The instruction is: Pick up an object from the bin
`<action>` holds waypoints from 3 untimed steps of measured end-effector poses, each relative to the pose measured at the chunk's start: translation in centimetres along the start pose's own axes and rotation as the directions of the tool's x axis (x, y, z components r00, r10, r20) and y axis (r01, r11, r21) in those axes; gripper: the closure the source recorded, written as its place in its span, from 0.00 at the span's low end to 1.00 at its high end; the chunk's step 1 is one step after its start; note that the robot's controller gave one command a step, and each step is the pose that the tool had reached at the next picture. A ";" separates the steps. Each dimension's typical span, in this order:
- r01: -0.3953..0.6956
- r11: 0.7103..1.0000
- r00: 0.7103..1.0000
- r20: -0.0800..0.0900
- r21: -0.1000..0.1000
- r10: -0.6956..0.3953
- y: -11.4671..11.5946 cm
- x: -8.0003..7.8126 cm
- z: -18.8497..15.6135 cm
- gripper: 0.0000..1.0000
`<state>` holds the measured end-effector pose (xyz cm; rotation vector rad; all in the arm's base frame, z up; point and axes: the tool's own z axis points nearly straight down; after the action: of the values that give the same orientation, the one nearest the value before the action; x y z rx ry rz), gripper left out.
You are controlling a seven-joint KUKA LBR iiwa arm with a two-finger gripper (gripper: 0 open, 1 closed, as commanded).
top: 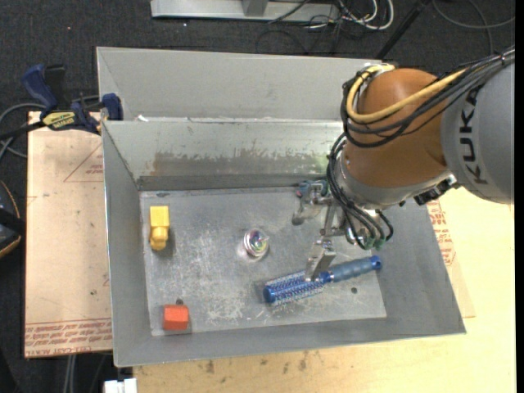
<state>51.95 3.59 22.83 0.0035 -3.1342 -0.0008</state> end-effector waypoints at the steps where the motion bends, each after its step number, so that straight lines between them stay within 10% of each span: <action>1: 0.296 0.955 0.955 0.001 0.000 -0.296 4.3 1.6 14.3 0.00; 2: 0.418 0.909 0.908 0.018 0.004 -0.418 7.8 -1.9 6.5 0.00; 3: 0.378 0.926 0.926 0.018 0.002 -0.378 14.8 2.3 14.7 0.00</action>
Offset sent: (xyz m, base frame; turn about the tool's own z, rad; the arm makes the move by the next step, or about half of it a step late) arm -0.0152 0.0417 -0.1388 -0.3006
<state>49.52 18.36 8.17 0.6105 -3.0926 -0.0055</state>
